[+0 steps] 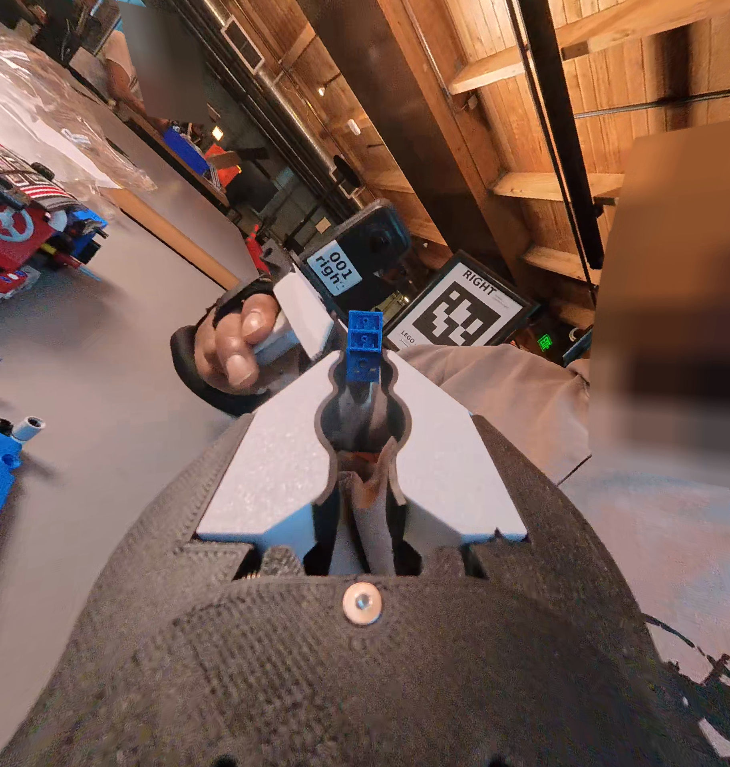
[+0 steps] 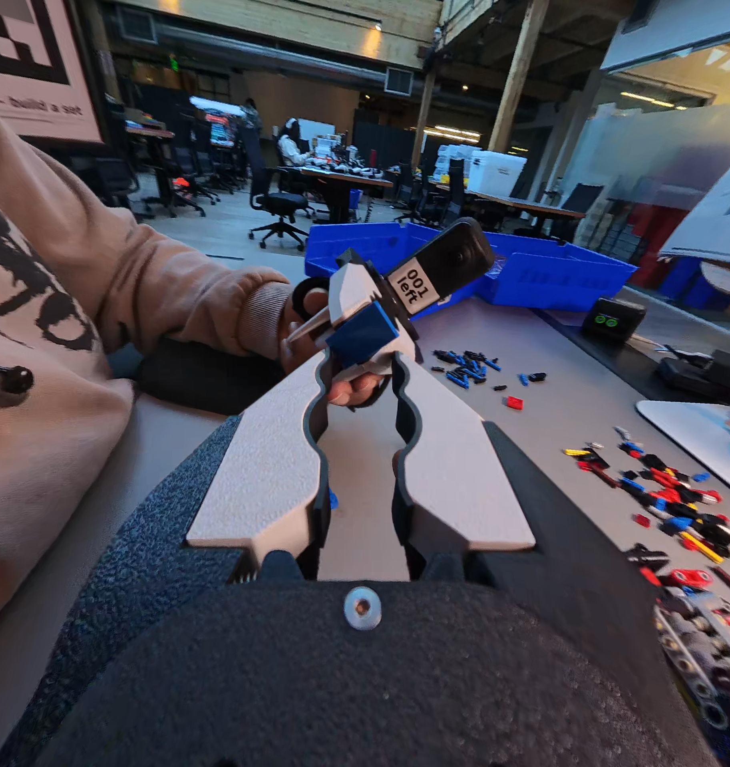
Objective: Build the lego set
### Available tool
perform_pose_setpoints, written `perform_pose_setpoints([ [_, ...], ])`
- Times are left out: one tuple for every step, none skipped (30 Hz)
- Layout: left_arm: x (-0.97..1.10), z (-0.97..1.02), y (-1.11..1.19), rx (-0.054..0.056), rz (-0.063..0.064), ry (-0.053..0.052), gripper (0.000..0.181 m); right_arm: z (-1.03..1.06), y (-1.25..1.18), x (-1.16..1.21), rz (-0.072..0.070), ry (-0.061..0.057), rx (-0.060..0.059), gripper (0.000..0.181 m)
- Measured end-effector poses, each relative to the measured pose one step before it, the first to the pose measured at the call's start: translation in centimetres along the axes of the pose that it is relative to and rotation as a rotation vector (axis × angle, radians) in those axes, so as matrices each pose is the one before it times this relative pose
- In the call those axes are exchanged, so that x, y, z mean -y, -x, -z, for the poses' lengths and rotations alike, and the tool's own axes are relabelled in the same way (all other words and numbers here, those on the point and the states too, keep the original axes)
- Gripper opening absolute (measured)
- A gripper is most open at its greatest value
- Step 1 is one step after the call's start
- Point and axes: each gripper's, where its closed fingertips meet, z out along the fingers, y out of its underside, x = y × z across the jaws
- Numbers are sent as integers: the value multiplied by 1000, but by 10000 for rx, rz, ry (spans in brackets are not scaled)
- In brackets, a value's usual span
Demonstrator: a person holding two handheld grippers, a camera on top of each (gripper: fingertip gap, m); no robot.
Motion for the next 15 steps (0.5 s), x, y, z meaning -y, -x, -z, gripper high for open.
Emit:
perform_pose_setpoints([
  [-317, -3, -190, -132, 44, 193, 13, 167, 409, 285, -237, -161, 359, 26],
  [-244, -2, -110, -96, 71, 138, 13, 135, 332, 210, -207, -113, 286, 26],
  [-214, -23, -50, -57, 34, 101, 13, 84, 227, 73, -143, -38, 197, 25],
  [-240, -54, -85, -75, 23, 134, 13, 29, 237, -54, -84, 29, 172, 25],
  [-233, -51, -75, -55, -10, 142, 13, 47, 205, -1, -98, -16, 147, 25],
  [-168, -36, -18, -4, -21, 111, 13, 86, 182, 106, -187, -88, 176, 24],
  [-129, -25, 109, 68, -14, 84, 13, 185, 237, 344, -266, -225, 244, 20],
  [-56, 15, 62, 31, -10, 36, 13, 222, 18, 432, -275, -263, 126, 20],
  [4, 34, -7, -26, 47, -2, 13, 224, -111, 342, -171, -190, 32, 19],
  [40, 44, 38, -14, 62, -33, 13, 139, -302, 84, -70, -6, -123, 15],
  [31, 47, 120, 33, 58, -36, 13, 51, -99, -104, 35, 82, -48, 14],
  [-35, 38, 26, -25, 50, 9, 13, 3, 3, -70, 14, 34, -4, 14],
  [-63, -1, -51, -65, 51, 32, 13, -25, 86, -21, -62, 0, 52, 13],
  [-23, -24, -52, -40, 18, 11, 13, -9, 56, 19, -101, -10, 55, 13],
  [15, -16, -28, -6, -4, -18, 13, 24, 13, 22, -80, -17, 49, 12],
])
